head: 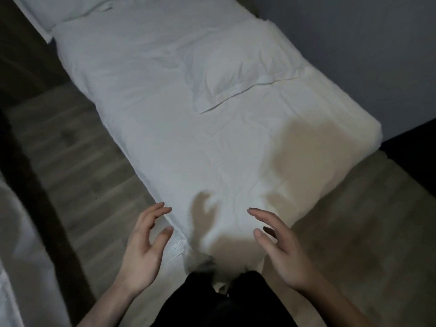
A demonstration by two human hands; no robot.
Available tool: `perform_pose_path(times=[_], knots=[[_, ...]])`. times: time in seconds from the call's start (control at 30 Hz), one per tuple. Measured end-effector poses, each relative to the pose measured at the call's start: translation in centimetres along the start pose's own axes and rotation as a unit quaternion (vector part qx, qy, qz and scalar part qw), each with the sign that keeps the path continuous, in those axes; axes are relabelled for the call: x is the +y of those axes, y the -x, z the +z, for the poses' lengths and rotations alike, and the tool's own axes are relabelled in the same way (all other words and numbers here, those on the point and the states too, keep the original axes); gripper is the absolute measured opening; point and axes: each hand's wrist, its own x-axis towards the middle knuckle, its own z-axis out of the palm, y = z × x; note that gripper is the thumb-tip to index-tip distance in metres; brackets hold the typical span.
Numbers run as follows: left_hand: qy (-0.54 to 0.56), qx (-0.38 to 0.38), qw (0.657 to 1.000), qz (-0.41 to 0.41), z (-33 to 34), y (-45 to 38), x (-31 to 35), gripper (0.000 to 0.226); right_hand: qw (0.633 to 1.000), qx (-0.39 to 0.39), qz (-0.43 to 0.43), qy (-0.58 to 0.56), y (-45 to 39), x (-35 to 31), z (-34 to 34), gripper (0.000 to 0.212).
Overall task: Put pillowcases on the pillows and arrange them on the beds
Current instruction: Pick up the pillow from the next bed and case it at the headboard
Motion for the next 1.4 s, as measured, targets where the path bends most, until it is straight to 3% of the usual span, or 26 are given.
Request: perform_pose_path(times=[0.4,0.6,0.73,0.93,1.03,1.2,1.4], knots=[[-0.002,0.046,0.999,-0.025,6.5,-0.9,3.7,0.042,0.999,-0.039,0.009,0.022,-1.2,3.1,-9.0,0.041],[0.013,0.085,0.994,-0.068,18.8,1.5,8.4,0.041,0.997,-0.077,-0.005,-0.011,-2.8,9.1,-20.5,0.042],[0.022,0.11,0.988,-0.101,29.9,0.8,13.9,0.041,0.993,-0.102,-0.003,-0.051,-3.9,14.4,-31.7,0.046],[0.018,0.058,0.994,-0.091,42.4,-1.0,21.4,0.037,0.993,-0.1,-0.049,-0.037,-7.5,18.5,-46.6,0.046],[-0.004,0.071,0.994,-0.088,45.4,-1.6,23.8,0.041,0.993,-0.095,-0.064,-0.032,-9.8,19.1,-51.0,0.048],[-0.052,0.094,0.989,-0.106,49.1,-3.5,27.0,0.042,0.985,-0.152,-0.087,0.009,-14.6,19.0,-55.0,0.047],[-0.043,0.106,0.99,-0.08,54.8,-12.2,30.5,0.041,0.983,-0.15,-0.095,0.05,-20.3,18.7,-61.8,0.05]])
